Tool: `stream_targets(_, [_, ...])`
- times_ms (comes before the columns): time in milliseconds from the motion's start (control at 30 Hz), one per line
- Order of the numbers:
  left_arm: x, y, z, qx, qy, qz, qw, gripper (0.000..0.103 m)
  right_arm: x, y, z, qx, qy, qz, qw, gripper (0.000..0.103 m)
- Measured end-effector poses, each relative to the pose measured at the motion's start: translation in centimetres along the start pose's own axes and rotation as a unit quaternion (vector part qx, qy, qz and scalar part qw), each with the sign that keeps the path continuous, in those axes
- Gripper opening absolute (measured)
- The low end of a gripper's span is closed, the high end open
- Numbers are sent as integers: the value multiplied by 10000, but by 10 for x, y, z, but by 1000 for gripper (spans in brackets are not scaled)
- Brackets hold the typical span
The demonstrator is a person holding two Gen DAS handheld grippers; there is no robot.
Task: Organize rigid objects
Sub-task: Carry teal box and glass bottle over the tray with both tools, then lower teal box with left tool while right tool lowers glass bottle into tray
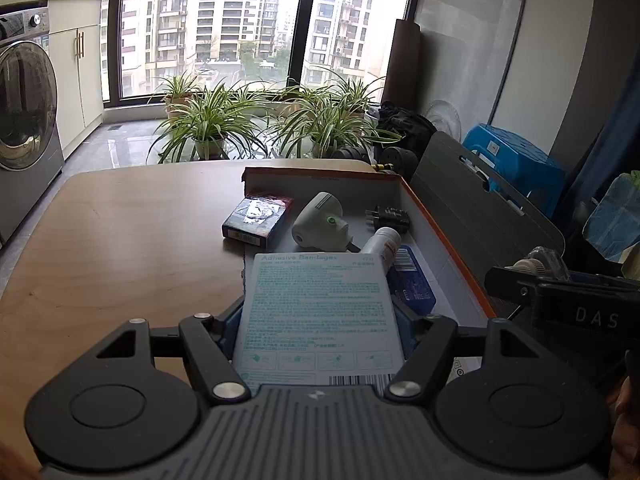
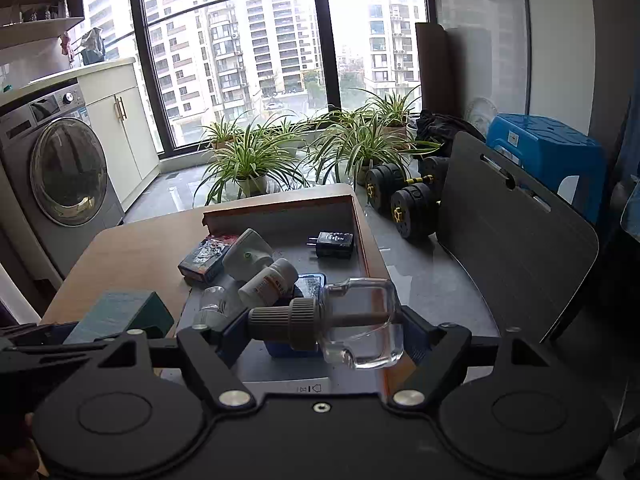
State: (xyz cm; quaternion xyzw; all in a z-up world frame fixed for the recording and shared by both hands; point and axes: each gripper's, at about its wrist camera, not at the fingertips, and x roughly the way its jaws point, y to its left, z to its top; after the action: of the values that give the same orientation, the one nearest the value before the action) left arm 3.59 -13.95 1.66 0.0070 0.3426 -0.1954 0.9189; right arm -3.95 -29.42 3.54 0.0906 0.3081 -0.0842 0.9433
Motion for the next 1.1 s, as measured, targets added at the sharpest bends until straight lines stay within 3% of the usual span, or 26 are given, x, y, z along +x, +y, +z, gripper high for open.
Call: stream_targets(1100, [15, -10, 5, 27, 2, -46, 10000, 72, 25, 15, 31, -157, 28, 128, 9998, 92])
